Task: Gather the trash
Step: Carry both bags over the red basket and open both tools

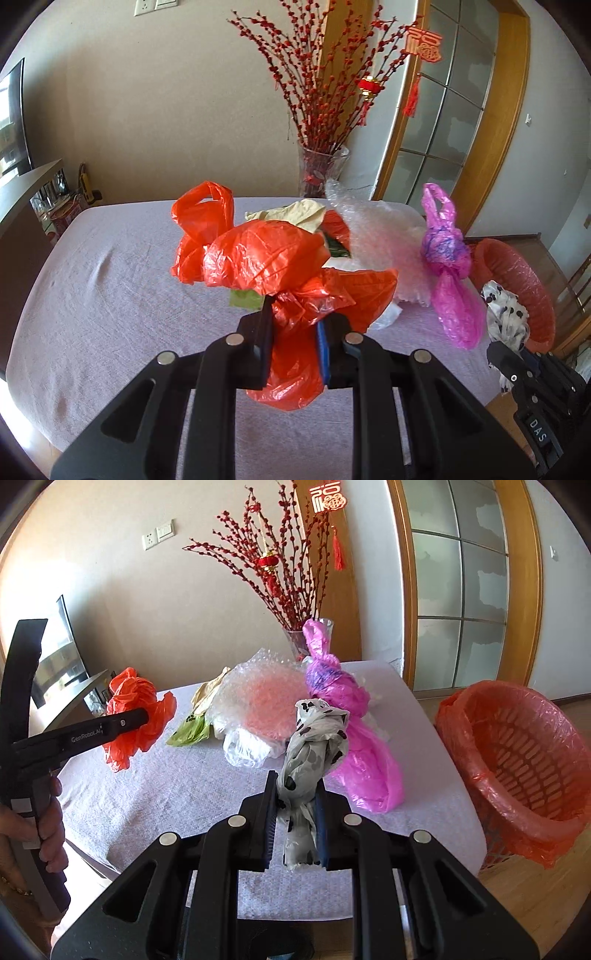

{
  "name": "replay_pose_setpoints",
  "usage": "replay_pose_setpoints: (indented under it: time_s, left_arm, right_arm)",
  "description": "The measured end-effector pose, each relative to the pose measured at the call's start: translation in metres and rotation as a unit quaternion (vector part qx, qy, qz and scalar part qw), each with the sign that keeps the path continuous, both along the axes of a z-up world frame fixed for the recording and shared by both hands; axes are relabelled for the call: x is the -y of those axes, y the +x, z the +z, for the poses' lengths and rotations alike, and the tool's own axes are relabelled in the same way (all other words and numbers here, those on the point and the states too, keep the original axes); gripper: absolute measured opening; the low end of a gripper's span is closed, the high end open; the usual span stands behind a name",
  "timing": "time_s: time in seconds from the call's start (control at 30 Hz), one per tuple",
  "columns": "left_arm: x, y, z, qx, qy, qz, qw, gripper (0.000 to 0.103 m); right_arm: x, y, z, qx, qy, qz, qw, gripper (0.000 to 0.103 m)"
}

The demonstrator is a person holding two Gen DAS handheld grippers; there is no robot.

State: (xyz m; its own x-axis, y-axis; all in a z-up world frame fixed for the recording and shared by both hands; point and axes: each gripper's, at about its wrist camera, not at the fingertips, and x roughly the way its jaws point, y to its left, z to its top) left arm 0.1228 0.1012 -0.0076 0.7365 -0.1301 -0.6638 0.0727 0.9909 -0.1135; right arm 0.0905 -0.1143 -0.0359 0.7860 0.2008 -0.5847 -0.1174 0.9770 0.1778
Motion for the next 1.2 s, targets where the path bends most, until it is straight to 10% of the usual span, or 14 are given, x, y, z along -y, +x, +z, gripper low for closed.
replay_pose_setpoints:
  time_s: [1.2]
  left_arm:
    - [0.188,-0.011,0.005,0.025,-0.013,-0.231,0.9725,0.02]
  right_arm:
    - [0.155,-0.019,0.017,0.032,0.017,-0.17,0.985,0.018]
